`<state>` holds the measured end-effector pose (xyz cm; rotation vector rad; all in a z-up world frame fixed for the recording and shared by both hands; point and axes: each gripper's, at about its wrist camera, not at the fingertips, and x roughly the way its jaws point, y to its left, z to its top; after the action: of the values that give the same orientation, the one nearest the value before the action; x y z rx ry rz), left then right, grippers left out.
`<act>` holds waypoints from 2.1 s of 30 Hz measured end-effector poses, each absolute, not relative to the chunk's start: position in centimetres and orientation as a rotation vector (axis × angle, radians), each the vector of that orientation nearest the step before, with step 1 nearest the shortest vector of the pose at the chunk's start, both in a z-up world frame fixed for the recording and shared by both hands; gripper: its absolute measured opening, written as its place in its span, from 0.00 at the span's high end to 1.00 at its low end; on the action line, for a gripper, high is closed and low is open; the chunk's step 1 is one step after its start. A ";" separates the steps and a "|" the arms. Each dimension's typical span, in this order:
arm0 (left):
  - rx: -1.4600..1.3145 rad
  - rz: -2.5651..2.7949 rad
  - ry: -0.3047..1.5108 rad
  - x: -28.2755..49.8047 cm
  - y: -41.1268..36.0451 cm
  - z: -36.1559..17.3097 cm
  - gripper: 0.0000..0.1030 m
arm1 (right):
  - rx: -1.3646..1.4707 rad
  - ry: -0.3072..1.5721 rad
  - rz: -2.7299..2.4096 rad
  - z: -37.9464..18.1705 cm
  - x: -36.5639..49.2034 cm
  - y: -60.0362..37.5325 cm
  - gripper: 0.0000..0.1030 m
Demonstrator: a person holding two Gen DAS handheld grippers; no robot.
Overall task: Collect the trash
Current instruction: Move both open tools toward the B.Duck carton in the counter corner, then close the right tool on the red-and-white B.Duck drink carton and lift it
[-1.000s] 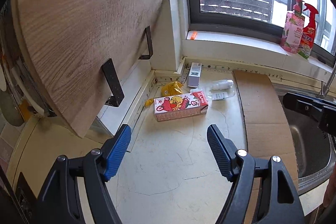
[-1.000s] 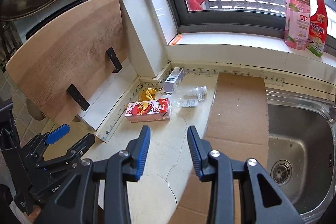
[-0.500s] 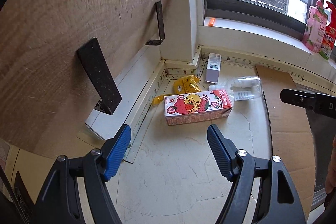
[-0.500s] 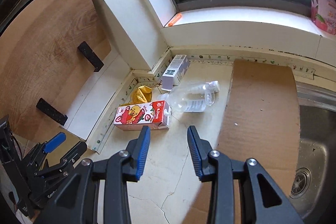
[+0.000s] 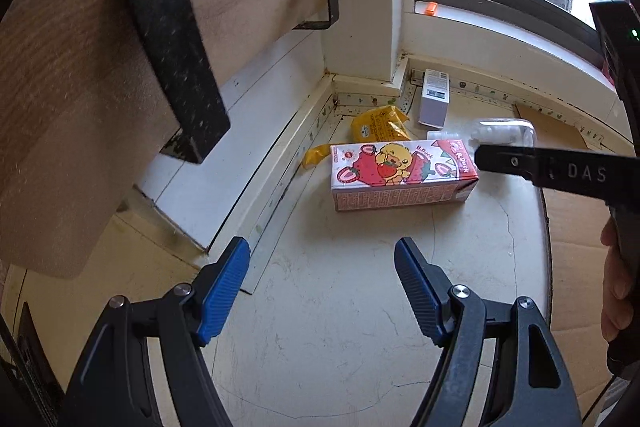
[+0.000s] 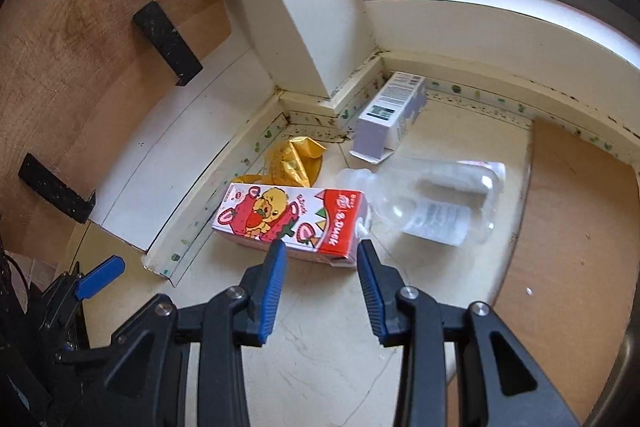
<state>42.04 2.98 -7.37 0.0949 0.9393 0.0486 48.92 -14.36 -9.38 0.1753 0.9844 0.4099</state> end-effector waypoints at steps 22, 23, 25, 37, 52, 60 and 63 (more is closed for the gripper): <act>0.033 0.167 0.978 39.4 5.6 -8.7 0.29 | -0.115 0.925 0.490 -11.6 51.7 -7.3 0.42; 0.035 0.165 0.979 39.4 5.5 -8.7 0.29 | -0.129 0.933 0.499 -11.5 51.4 -7.3 0.41; 0.042 0.160 0.977 39.3 5.2 -8.7 0.29 | -0.141 0.949 0.516 -11.4 50.8 -7.4 0.41; 0.054 0.171 0.903 38.6 3.3 -6.2 0.29 | -0.055 0.993 0.550 -10.6 50.5 -9.9 0.41; 0.160 0.215 0.733 38.0 -0.2 1.8 0.29 | -0.013 0.912 0.676 -1.4 49.0 -10.4 0.39; 0.095 0.302 0.792 40.7 0.4 -0.3 0.56 | -0.203 0.931 0.672 -6.4 52.5 -9.5 0.39; 0.071 0.324 0.816 41.3 0.7 -1.5 0.57 | -0.249 0.960 0.697 -8.4 53.5 -9.1 0.39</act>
<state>41.31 0.68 -1.47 0.0712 0.8161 0.3237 53.48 -9.13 -8.38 -0.2486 0.9603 0.6970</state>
